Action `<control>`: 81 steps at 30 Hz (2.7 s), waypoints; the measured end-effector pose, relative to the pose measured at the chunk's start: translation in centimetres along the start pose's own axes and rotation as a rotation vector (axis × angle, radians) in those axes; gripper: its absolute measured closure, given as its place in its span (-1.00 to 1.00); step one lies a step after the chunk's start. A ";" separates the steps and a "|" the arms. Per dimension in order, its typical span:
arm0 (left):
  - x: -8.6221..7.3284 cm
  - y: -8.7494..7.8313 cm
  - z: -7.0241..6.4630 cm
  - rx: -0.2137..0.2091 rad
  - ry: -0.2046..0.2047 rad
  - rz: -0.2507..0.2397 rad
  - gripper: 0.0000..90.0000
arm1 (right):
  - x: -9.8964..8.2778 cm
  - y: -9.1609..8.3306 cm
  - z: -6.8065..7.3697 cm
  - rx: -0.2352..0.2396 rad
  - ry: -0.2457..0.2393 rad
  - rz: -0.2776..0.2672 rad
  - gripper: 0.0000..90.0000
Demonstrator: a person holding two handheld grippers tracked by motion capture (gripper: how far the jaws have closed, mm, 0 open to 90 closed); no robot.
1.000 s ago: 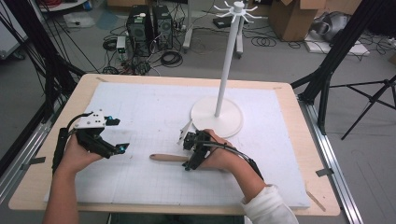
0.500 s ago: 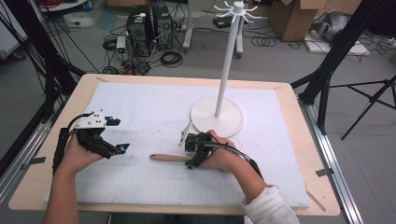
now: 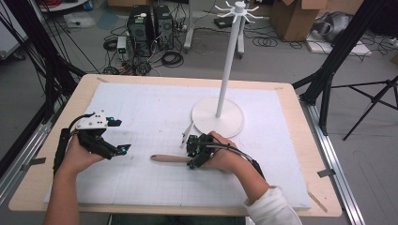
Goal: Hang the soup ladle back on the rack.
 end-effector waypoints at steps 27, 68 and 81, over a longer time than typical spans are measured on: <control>0.2 -0.3 0.0 0.002 0.000 -0.015 -0.96 | 0.0 -1.3 -0.6 0.004 0.083 -0.076 0.71; 1.0 -0.4 -0.5 0.002 0.019 -0.028 -0.96 | -4.4 -16.3 -4.4 -0.238 0.265 -0.484 0.72; 0.9 -0.4 -0.7 -0.003 0.019 -0.020 -0.96 | -5.6 -21.1 -6.4 -0.306 0.308 -0.517 0.72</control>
Point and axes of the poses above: each handheld gripper's, and its own axes: y roughly forward along the jaws, x roughly out of its top, z roughly to its left, the point moved 10 cm from there along y, roughly forward along the jaws, and after that the axes turned 5 degrees about -x, right-handed, at the moved point
